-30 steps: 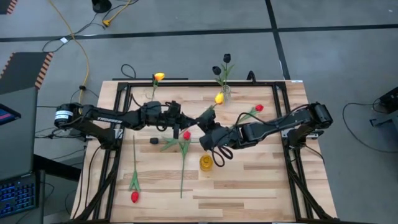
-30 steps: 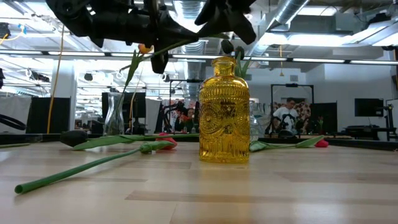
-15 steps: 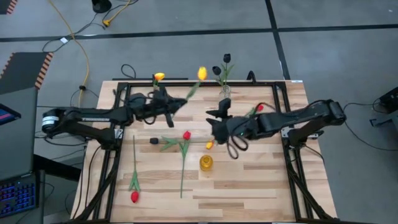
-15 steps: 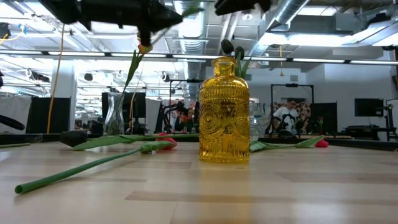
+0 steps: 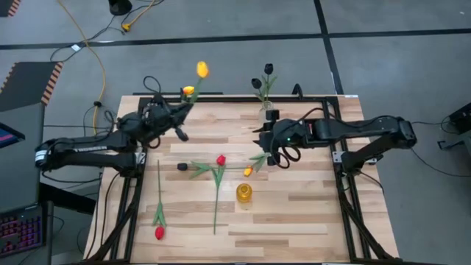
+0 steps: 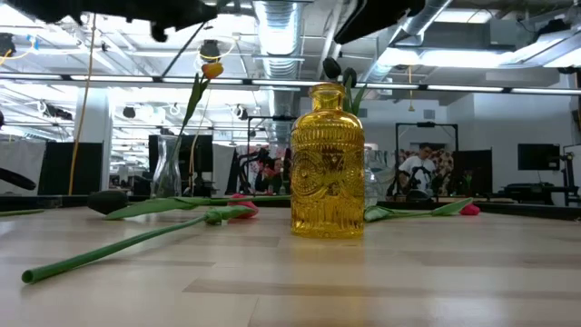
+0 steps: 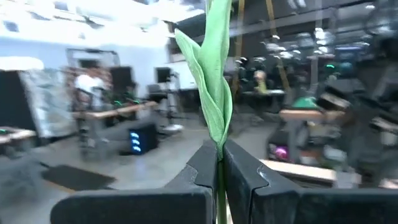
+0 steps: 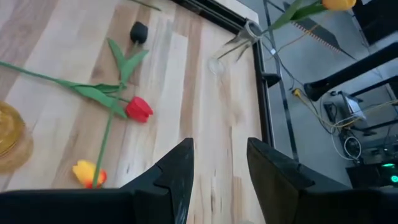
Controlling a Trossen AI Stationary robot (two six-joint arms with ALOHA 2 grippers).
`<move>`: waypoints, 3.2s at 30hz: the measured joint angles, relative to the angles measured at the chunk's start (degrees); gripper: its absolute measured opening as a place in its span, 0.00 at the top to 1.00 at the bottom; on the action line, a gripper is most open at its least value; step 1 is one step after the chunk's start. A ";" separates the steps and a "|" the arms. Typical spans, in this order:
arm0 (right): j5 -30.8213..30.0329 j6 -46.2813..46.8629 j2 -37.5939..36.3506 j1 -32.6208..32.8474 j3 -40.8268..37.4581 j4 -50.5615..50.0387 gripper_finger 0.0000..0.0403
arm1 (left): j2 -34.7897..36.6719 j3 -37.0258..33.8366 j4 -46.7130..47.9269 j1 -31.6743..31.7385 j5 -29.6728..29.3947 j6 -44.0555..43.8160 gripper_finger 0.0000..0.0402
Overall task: Sort flowers into vase by color
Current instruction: Put the right yellow flower into the left transparent vase, then put the top right red flower into the yellow vase
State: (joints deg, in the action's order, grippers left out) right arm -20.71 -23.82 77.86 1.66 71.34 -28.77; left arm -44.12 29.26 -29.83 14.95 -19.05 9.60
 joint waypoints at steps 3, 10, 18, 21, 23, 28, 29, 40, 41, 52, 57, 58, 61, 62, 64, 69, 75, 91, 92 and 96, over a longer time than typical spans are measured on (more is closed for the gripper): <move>-0.01 0.01 -0.72 -1.61 -3.20 4.39 0.57 | 3.83 -4.61 -6.35 1.10 0.30 3.75 1.00; 0.89 -0.06 -0.24 -5.01 -8.48 17.51 0.57 | 6.08 -14.32 -23.38 6.06 7.15 8.66 1.00; 1.32 -0.17 0.22 -5.76 -10.67 24.57 0.57 | 1.23 -18.10 -34.72 15.50 13.62 7.46 1.00; 1.38 -0.17 0.22 -5.83 -10.65 24.69 0.57 | -1.33 -18.12 -36.84 19.10 16.34 5.57 1.00; 1.38 -0.14 0.22 -5.85 -10.65 24.78 0.57 | -3.40 -18.12 -38.34 21.47 17.31 4.62 1.00; 1.38 -0.12 0.22 -5.85 -10.65 24.67 0.57 | -8.80 -18.12 -44.71 27.62 19.14 2.29 1.00; 1.38 -0.10 0.22 -5.85 -10.65 24.67 0.57 | -9.89 -18.12 -45.97 28.91 20.39 1.46 1.00; 1.38 -0.01 0.22 -5.85 -10.63 24.80 0.57 | -24.28 -17.97 -59.94 38.08 27.70 -8.39 1.00; 1.38 -0.01 0.22 -5.85 -10.63 24.80 0.57 | -25.24 -17.62 -59.79 38.32 28.28 -8.63 1.00; 1.38 -0.03 0.22 -5.85 -10.59 24.67 0.57 | -29.97 -15.48 -59.75 38.72 30.73 -10.31 1.00; 1.38 -0.06 0.22 -5.82 -10.59 24.58 0.57 | -29.70 -15.48 -59.38 38.72 30.60 -10.94 1.00; 1.38 -0.06 0.22 -5.83 -10.59 24.58 0.57 | -29.70 -15.48 -59.28 38.72 30.60 -10.94 1.00; 1.38 -0.06 0.22 -5.85 -10.59 24.56 0.57 | -29.70 -15.48 -58.45 38.72 30.58 -10.94 1.00; 1.38 -0.08 0.22 -5.85 -10.59 24.56 0.57 | -29.70 -15.48 -58.06 38.72 30.58 -10.94 1.00; 1.38 -0.13 0.22 -5.83 -10.59 24.55 0.57 | -29.70 -15.48 -57.22 38.72 30.55 -10.94 1.00; 1.38 -0.14 0.22 -5.85 -10.59 24.54 0.57 | -29.70 -15.48 -55.36 38.72 30.39 -10.94 1.00; 1.37 -0.14 0.22 -5.85 -10.59 24.54 0.57 | -29.71 -15.48 -55.32 38.72 30.39 -8.46 0.99; 1.36 -0.03 0.22 -5.84 -10.57 24.54 0.57 | -29.70 -15.50 -54.79 38.72 30.41 -8.74 0.79; 1.36 -0.03 0.22 -5.85 -10.57 24.54 0.57 | -29.70 -15.50 -54.79 38.72 30.41 -8.75 0.79; 1.36 -0.03 0.22 -5.83 -10.57 24.54 0.57 | -29.70 -15.50 -54.82 38.72 30.41 -8.75 0.79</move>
State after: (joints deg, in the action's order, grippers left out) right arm -19.35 -23.86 78.08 -4.16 60.77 -4.23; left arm -73.82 13.76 -84.65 53.67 11.35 0.85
